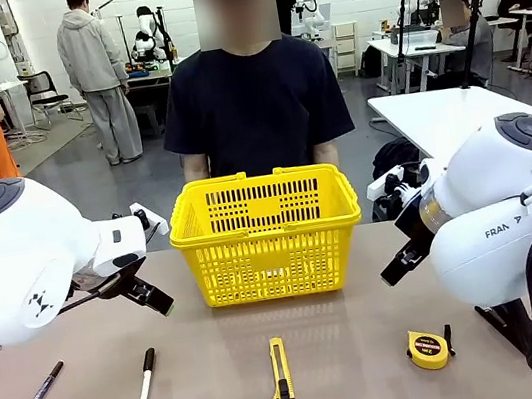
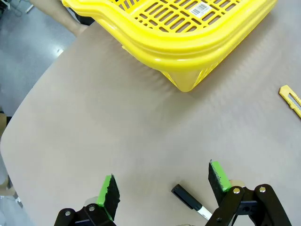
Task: Place the items the person wants into the basket.
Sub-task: Pick up the item the person points to and place it in the Market Basket.
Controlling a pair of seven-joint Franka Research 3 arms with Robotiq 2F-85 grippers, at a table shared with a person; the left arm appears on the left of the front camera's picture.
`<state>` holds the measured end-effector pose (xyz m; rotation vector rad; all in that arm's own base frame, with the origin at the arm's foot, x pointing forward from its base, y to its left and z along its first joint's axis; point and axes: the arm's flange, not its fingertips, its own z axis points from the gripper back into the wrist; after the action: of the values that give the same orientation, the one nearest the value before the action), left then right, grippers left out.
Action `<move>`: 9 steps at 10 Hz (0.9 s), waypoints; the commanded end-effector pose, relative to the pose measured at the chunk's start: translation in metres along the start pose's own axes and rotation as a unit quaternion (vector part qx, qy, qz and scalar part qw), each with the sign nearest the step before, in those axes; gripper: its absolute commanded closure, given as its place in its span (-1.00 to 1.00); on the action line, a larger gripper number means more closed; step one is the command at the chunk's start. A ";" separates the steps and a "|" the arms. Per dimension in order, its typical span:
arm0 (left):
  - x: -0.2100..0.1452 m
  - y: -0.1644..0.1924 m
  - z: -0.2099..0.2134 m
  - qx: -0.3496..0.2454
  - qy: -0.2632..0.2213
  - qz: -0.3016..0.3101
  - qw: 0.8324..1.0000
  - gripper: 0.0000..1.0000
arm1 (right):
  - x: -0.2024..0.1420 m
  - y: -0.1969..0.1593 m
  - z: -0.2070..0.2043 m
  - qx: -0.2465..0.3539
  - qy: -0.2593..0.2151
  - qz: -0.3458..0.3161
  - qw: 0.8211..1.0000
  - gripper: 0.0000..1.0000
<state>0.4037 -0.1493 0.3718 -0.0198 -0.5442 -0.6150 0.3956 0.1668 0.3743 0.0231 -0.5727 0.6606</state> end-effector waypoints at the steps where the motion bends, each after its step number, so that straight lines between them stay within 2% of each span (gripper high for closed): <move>1: 0.000 0.000 0.000 0.000 0.000 0.000 1.000 -1.00 | 0.000 0.000 0.000 0.000 0.000 0.000 1.000 -1.00; 6: 0.000 0.000 0.000 0.000 0.000 0.000 1.000 -1.00 | 0.000 0.000 0.000 0.000 0.000 0.000 1.000 -1.00; 8: -0.008 -0.009 0.053 0.041 0.076 -0.032 0.996 -1.00 | -0.011 0.023 0.063 -0.017 0.009 0.017 1.000 -1.00; 9: -0.020 -0.015 0.082 0.043 0.097 -0.041 0.993 -1.00 | -0.022 0.035 0.095 -0.020 0.019 0.033 0.999 -1.00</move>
<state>0.3855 -0.1373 0.4031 0.0857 -0.4297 -0.6593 0.3762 0.1738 0.4207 -0.0148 -0.5800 0.7035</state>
